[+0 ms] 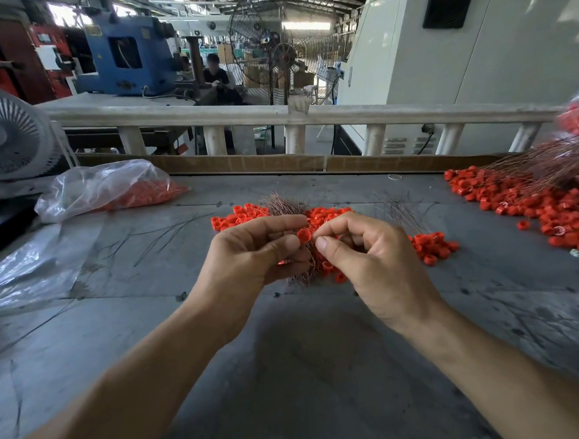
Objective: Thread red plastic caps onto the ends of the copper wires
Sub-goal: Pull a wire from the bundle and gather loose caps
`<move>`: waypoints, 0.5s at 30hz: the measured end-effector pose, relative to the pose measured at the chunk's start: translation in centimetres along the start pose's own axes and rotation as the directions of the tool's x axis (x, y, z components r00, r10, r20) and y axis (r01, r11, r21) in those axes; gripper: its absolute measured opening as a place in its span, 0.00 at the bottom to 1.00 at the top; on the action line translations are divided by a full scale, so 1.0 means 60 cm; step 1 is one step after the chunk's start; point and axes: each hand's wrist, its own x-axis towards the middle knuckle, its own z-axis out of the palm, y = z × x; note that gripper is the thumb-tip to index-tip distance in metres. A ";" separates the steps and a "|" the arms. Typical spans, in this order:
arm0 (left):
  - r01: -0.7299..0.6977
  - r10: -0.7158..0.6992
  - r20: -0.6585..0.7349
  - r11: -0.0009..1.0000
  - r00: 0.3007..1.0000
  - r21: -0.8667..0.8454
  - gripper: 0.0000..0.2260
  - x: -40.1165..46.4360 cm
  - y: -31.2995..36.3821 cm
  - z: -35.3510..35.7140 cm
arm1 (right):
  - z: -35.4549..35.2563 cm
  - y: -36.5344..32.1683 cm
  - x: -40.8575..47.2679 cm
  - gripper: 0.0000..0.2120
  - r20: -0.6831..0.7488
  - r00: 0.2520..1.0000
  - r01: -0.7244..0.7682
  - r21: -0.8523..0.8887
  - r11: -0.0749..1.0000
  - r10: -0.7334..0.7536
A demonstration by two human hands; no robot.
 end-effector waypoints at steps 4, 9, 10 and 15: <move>0.034 -0.033 0.031 0.999 0.999 -0.030 0.09 0.001 0.002 -0.002 | -0.003 0.003 0.001 0.06 0.023 1.000 -0.002 0.011 1.000 0.001; 0.030 -0.027 0.025 0.995 0.999 -0.100 0.09 0.003 0.003 -0.003 | 0.000 0.005 0.002 0.11 0.082 0.991 -0.112 0.095 0.989 0.105; 0.029 -0.027 0.021 0.994 0.999 -0.106 0.10 0.002 0.003 -0.003 | 0.001 0.005 0.002 0.12 0.096 0.988 -0.130 0.106 0.986 0.120; 0.047 -0.041 0.042 0.988 0.998 -0.149 0.08 0.001 0.006 -0.005 | 0.002 0.004 0.001 0.11 0.136 0.982 -0.150 0.163 0.975 0.128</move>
